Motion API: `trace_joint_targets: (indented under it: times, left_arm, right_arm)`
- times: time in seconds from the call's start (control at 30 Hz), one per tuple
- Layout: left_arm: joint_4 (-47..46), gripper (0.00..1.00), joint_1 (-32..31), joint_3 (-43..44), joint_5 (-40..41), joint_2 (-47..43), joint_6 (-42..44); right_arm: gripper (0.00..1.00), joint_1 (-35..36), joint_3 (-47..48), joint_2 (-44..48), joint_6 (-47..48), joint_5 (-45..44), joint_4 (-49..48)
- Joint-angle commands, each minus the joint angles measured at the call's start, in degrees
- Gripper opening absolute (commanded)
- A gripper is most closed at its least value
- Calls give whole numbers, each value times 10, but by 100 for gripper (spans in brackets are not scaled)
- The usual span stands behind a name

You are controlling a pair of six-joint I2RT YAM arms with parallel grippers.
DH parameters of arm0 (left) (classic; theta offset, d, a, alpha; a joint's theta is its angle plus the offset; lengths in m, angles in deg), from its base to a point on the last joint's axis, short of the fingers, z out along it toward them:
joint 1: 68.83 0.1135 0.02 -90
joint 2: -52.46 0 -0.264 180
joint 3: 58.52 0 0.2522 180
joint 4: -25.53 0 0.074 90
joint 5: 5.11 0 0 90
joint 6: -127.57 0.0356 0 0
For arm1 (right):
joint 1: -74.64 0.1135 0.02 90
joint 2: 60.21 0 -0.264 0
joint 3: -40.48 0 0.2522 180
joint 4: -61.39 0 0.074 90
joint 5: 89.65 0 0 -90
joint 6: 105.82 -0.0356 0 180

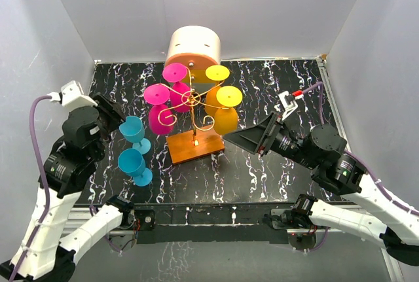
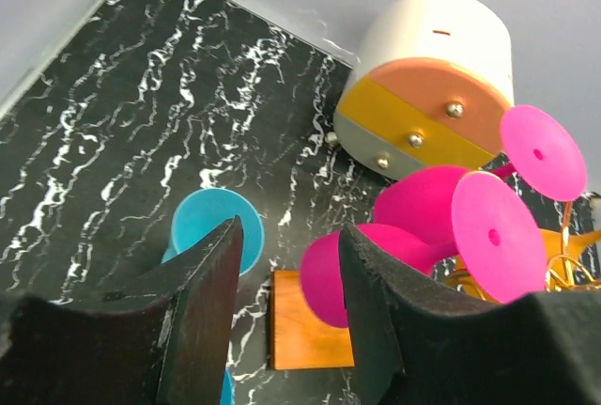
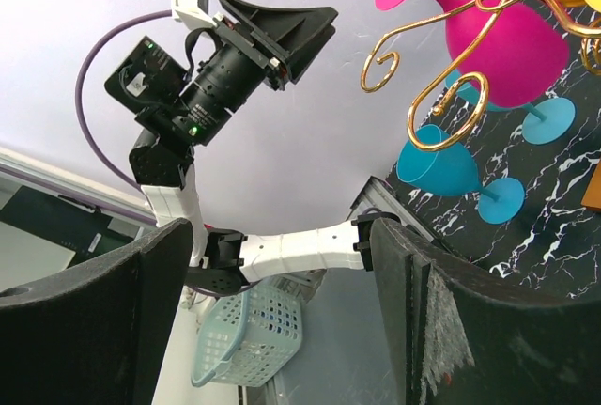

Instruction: Place the wine glass upside down on the wine glass rack

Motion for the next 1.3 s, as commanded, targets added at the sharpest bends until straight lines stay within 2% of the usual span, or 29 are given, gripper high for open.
trace_joint_targets:
  times: [0.0, 0.33, 0.47, 0.63, 0.7, 0.87, 1.13, 1.27]
  left_arm:
    - [33, 46, 4, -7, 62, -6, 36]
    - [79, 58, 4, -40, 73, 57, 5]
    - [95, 59, 13, -28, 89, 80, 46]
    - [100, 59, 48, -48, 48, 98, 34]
    - [86, 57, 78, -68, 18, 100, 30]
    - [52, 40, 153, -106, -91, 124, 34]
    - [2, 37, 236, -154, -202, 168, 62]
    - [-10, 31, 263, -158, -226, 192, 70]
  right_arm:
    - [75, 1, 7, -1, 6, -8, -19]
    - [75, 1, 3, 5, 2, -13, -9]
    - [75, 1, 17, 4, 6, -21, 10]
    - [75, 1, 26, 4, 15, -31, 31]
    - [75, 1, 26, 4, 15, -32, 32]
    - [75, 1, 25, 7, 15, -33, 36]
    - [75, 1, 34, 12, 17, -45, 47]
    - [75, 1, 31, 13, 18, -46, 48]
